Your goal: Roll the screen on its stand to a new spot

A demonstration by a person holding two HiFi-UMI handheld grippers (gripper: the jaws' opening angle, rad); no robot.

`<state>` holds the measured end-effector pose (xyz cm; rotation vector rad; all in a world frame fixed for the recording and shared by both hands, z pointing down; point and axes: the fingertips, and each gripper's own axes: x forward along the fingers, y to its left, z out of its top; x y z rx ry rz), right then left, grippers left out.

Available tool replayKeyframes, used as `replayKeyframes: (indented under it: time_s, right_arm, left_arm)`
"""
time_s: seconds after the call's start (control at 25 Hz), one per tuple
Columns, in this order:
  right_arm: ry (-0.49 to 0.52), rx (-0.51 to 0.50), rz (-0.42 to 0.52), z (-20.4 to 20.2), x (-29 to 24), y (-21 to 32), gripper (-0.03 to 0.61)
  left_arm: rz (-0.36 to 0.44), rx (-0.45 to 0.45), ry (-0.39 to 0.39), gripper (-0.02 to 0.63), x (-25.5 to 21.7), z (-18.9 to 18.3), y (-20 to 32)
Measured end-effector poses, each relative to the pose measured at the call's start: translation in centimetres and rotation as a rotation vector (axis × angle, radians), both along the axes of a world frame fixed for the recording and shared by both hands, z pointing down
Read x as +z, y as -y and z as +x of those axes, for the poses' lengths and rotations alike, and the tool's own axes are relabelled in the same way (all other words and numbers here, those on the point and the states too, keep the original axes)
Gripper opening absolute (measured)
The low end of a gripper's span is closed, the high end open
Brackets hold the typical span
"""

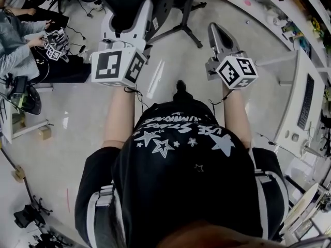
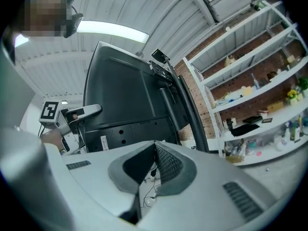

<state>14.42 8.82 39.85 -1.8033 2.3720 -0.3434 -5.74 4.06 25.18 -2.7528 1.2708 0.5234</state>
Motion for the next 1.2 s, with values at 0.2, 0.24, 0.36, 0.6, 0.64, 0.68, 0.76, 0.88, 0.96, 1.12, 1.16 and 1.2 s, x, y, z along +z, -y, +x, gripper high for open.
replayKeyframes:
  time_s: [0.2,0.24,0.36,0.6,0.64,0.68,0.76,0.88,0.96,1.12,1.16,1.2]
  right_arm:
    - [-0.004,-0.002,0.014,-0.6,-0.5,-1.5,0.006]
    - [-0.004,-0.001,0.016,-0.6,-0.6,-1.7,0.006]
    - [-0.019,-0.004,0.014,-0.7,-0.6,-2.3,0.006]
    - [-0.038,-0.017,0.015,-1.2,-1.1,-3.9,0.006]
    - [-0.041,-0.014,0.014,-1.2,-1.1,-4.3,0.006]
    - [-0.043,-0.010,0.015,-1.2,-1.2,-4.6,0.006]
    - [-0.046,0.001,0.019,-1.1,-1.4,-5.4,0.006]
    - [-0.046,0.015,0.017,-1.3,-1.3,-6.7,0.006]
    - [-0.047,0.022,0.005,-1.5,-0.9,-7.7,0.006]
    - [-0.049,0.028,-0.022,-1.6,0.2,-9.6,0.006]
    - [-0.051,0.027,-0.024,-1.6,0.4,-10.0,0.006]
    - [-0.052,0.026,-0.024,-1.5,0.4,-10.4,0.006]
  left_arm:
    - [0.001,0.007,0.003,0.209,0.1,-0.6,-1.6]
    - [0.002,0.008,0.003,0.209,0.2,-0.6,-1.8]
    - [0.001,0.009,0.004,0.209,0.4,-0.5,-2.4]
    - [-0.006,0.019,0.008,0.210,0.5,-0.4,-2.9]
    - [-0.009,0.028,0.016,0.210,0.5,-0.3,-2.9]
    - [-0.009,0.037,0.025,0.210,0.5,-0.2,-3.0]
    - [0.003,0.047,0.036,0.210,0.3,-0.2,-3.4]
    - [0.026,0.042,0.027,0.212,-0.1,-1.0,-3.9]
    - [0.030,0.037,0.015,0.212,-0.3,-1.7,-4.3]
    - [0.020,0.026,-0.008,0.212,0.0,-2.8,-5.7]
    - [0.013,0.022,-0.012,0.213,0.2,-3.0,-6.1]
    - [0.007,0.018,-0.014,0.212,0.5,-3.1,-6.6]
